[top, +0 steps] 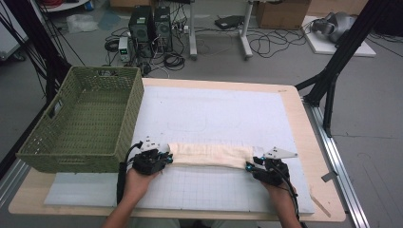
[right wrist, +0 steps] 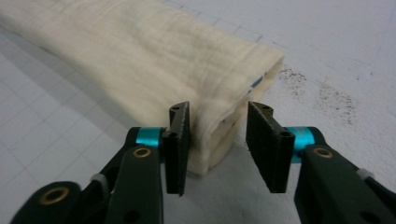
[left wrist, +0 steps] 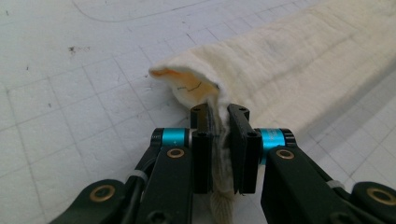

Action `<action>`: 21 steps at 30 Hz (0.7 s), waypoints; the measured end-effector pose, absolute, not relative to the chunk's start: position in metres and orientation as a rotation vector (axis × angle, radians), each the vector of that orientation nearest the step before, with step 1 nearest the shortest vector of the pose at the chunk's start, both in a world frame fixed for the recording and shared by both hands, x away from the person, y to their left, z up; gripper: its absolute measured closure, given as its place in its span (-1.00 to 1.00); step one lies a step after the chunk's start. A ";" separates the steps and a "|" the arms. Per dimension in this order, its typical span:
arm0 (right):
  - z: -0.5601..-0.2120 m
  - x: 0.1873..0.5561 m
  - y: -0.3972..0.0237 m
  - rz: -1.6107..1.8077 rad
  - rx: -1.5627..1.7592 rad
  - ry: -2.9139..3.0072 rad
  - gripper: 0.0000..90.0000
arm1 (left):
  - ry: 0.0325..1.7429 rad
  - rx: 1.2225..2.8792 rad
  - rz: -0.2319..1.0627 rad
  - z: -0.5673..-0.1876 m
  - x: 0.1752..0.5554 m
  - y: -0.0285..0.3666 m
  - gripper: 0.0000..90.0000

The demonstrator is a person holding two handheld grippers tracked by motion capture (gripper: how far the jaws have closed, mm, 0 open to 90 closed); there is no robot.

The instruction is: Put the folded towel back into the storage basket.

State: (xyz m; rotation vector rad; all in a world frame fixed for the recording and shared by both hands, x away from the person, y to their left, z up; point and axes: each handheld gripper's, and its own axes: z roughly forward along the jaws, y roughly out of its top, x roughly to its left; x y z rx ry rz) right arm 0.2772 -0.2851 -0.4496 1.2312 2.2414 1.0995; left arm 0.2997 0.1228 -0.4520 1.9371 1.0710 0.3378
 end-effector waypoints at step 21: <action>-0.440 0.273 -0.287 1.200 1.148 2.218 0.87 | 1.045 1.865 0.317 -0.445 0.298 0.129 0.84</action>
